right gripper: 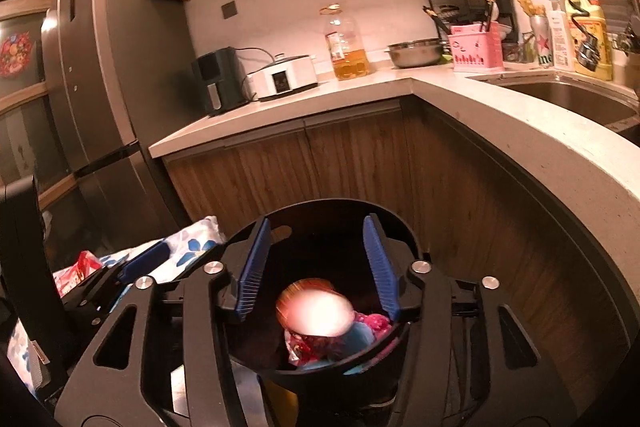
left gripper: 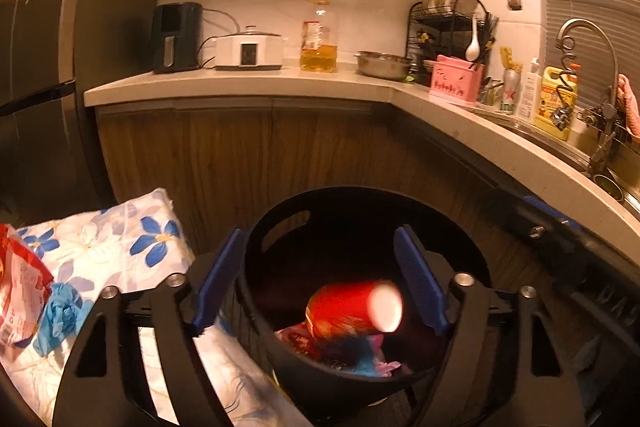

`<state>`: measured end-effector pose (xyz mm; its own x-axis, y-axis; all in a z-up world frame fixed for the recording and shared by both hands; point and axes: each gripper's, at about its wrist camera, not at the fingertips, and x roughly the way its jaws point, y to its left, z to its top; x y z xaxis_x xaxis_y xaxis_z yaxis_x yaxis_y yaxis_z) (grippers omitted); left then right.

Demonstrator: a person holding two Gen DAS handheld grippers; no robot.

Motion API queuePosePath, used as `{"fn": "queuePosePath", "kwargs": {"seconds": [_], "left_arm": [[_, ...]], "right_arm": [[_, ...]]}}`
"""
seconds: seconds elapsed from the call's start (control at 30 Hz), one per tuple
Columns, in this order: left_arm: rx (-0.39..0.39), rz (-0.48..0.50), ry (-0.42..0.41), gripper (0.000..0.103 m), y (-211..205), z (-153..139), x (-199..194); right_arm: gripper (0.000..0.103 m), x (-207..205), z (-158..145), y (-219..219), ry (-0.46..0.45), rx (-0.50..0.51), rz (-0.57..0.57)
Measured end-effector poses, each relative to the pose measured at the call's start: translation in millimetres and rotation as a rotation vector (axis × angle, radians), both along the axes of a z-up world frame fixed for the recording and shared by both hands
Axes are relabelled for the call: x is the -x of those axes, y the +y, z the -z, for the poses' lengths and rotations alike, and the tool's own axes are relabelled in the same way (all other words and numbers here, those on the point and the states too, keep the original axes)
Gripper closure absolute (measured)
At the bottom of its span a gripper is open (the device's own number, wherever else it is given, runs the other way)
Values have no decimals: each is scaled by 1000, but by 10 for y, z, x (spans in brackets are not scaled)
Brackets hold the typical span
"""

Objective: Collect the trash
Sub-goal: 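Move both open grippers back toward the remaining trash on the table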

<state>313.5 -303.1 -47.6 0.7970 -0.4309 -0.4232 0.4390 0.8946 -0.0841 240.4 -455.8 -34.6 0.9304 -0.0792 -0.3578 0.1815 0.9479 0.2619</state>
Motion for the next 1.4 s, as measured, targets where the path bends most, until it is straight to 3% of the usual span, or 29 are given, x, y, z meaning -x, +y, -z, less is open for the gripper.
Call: {"fn": "queuePosePath", "kwargs": {"seconds": [0.17,0.47,0.6,0.9,1.4], "left_arm": [[9,-40,25,17,176,41,-5],[41,-112,34,11,539,29,181],[64,-167,31,8,734,19,311],[25,-342,-7,8,1273,57,591],[25,-597,5,8,2423,220,836]], "right_arm": [[40,58,11,-15,2,-11,18],[30,162,-4,110,0,8,22],[28,224,-9,250,-6,28,14],[25,347,46,682,-13,85,-20],[25,308,241,1765,-13,123,-178]]}}
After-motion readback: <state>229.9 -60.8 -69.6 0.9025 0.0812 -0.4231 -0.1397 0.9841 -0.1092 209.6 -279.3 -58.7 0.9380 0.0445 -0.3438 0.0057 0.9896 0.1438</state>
